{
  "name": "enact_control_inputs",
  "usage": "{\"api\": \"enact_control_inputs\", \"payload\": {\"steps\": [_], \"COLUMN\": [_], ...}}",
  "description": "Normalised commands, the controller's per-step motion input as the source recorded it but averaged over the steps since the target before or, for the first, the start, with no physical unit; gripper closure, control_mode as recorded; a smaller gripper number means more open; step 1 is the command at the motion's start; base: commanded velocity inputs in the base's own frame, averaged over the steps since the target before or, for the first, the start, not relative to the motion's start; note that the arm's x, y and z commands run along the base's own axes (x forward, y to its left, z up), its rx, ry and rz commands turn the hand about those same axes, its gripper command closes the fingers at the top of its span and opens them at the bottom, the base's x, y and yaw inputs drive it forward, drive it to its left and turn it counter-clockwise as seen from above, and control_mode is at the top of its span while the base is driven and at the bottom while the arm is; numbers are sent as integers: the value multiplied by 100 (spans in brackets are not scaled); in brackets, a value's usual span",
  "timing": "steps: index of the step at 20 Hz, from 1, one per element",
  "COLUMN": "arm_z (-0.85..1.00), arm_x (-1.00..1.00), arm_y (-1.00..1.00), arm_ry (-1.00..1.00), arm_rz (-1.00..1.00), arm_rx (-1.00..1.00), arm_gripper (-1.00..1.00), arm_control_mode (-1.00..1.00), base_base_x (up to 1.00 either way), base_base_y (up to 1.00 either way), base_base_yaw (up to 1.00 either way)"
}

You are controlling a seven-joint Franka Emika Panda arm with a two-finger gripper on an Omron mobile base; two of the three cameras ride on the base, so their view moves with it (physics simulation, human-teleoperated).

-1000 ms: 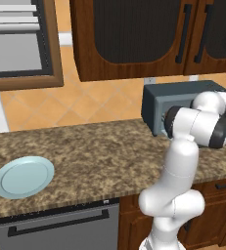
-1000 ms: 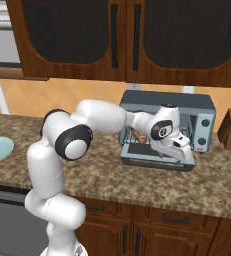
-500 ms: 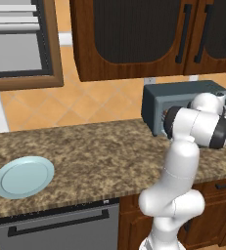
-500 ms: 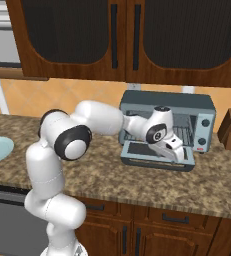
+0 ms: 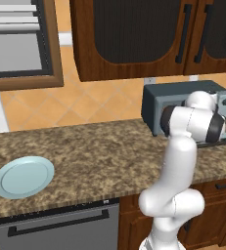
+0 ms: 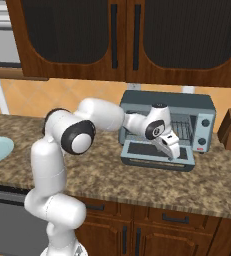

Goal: Pick up the kebab skewer and baguette bread, and place them inside the toaster oven. Close the toaster oven door and start by setting the timer.

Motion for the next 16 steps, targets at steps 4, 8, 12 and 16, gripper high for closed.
{"api": "enact_control_inputs", "payload": {"steps": [4, 8, 12, 16], "arm_z": [0, 0, 0, 0], "arm_x": [63, 39, 13, -24], "arm_y": [0, 0, 0, 0], "arm_ry": [-4, -1, 0, 0], "arm_rz": [-16, -15, -10, -5], "arm_rx": [0, 0, 0, 0], "arm_gripper": [-100, -100, -100, -100], "arm_control_mode": [-100, -100, -100, -100], "base_base_x": [0, 0, 0, 0], "base_base_y": [0, 0, 0, 0], "base_base_yaw": [0, 0, 0, 0]}}
